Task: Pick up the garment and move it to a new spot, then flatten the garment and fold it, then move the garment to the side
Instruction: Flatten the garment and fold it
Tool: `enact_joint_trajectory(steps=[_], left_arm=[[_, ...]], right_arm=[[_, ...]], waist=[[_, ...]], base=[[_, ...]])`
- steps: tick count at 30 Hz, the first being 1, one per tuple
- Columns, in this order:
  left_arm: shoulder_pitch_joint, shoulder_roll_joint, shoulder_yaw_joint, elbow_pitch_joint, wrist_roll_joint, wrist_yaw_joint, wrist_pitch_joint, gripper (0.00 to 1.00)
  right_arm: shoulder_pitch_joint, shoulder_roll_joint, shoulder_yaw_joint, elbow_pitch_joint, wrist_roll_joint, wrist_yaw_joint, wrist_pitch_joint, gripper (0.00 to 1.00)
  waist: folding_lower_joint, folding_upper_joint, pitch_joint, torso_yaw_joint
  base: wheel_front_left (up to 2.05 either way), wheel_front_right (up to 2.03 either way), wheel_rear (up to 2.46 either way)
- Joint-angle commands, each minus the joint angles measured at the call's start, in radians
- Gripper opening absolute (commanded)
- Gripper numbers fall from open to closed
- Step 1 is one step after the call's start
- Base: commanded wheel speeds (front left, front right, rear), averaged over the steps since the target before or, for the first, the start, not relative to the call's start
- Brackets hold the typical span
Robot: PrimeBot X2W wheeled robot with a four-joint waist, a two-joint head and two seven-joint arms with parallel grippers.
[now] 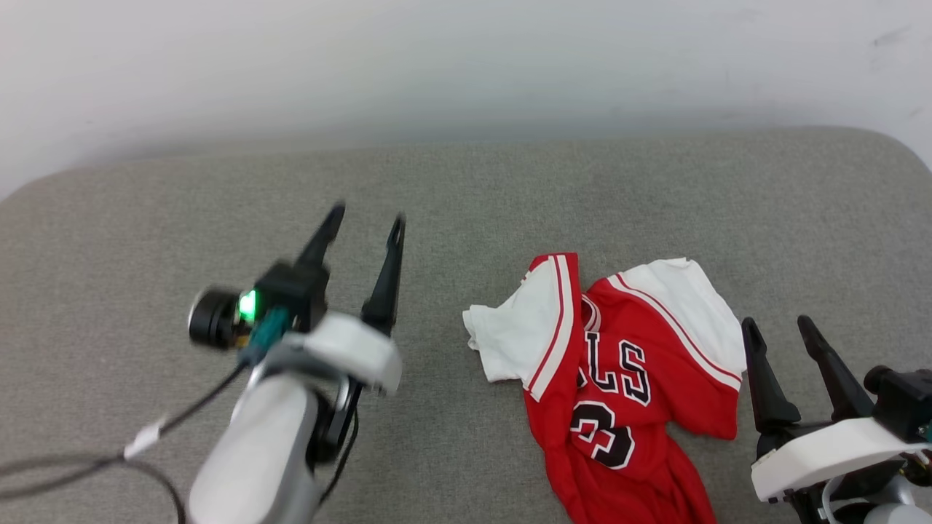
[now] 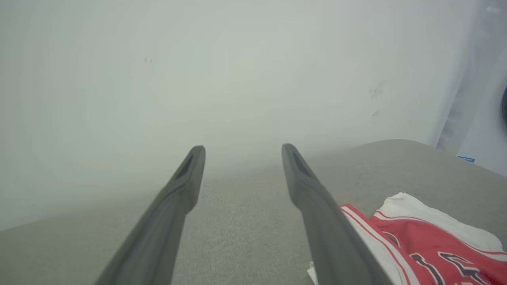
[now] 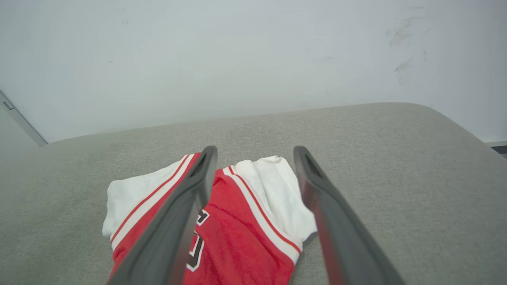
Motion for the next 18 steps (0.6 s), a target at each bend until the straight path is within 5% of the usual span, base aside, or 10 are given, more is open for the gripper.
enact_joint_trajectory(steps=[1, 9, 18], left_arm=[[-0.071, -0.007, -0.014, 0.004, 0.006, -0.017, 0.017, 1.00], [-0.312, -0.035, -0.132, 0.140, 0.006, -0.122, 0.240, 1.00], [-0.389, -0.013, -0.289, 0.325, -0.078, -0.156, 0.462, 1.00]], right_arm=[[-0.017, 0.008, 0.003, -0.019, -0.009, 0.000, -0.002, 1.00], [-0.045, 0.027, 0.017, -0.064, -0.016, 0.000, -0.006, 1.00], [-0.068, 0.041, 0.011, -0.038, -0.004, 0.000, -0.032, 1.00]], waist=[[0.0001, 0.0000, 0.024, -0.015], [0.0001, 0.0000, 0.105, -0.076], [0.0001, 0.0000, 0.170, -0.125]], base=[[0.00, 0.00, 0.00], [0.00, 0.00, 0.00], [0.00, 0.00, 0.00]])
